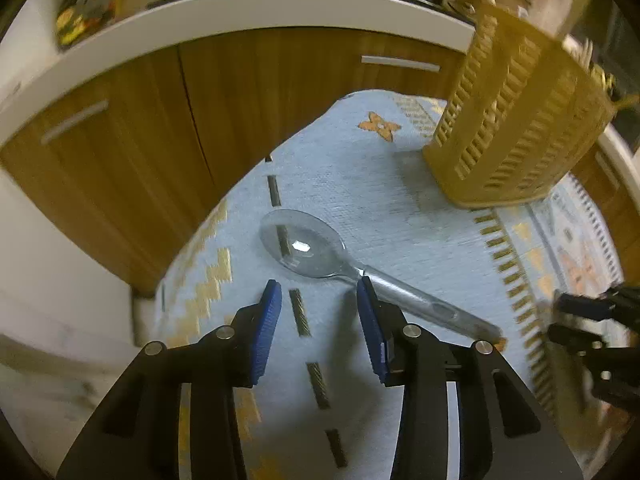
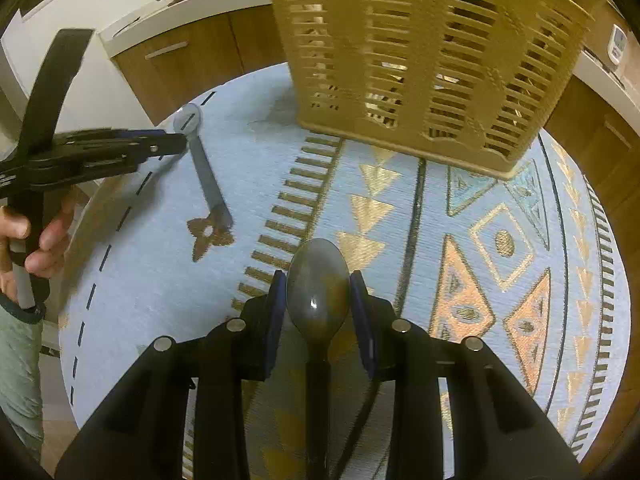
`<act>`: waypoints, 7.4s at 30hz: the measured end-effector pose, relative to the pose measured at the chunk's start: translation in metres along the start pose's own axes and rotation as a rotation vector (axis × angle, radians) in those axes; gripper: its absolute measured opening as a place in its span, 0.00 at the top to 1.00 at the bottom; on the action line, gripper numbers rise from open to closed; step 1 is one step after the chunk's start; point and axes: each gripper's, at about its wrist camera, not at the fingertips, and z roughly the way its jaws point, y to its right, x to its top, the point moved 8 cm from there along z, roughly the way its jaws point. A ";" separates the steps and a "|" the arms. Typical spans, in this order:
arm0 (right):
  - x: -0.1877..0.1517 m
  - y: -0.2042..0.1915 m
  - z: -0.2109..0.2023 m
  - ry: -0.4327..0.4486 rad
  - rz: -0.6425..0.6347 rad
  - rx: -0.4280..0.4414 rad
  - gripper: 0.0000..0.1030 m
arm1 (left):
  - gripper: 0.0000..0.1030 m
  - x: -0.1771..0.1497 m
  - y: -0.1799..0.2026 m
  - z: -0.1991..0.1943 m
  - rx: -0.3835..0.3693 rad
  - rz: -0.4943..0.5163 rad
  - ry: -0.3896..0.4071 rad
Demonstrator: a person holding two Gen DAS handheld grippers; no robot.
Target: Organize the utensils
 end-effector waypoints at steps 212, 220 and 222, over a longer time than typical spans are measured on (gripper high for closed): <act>-0.012 0.096 -0.180 0.791 0.134 -0.230 0.09 | 0.08 -0.002 0.137 -0.129 0.181 -0.044 0.735; -0.012 0.097 -0.180 0.788 0.134 -0.230 0.09 | 0.08 -0.001 0.138 -0.128 0.181 -0.043 0.734; -0.012 0.096 -0.181 0.789 0.133 -0.231 0.09 | 0.08 -0.001 0.138 -0.128 0.181 -0.044 0.734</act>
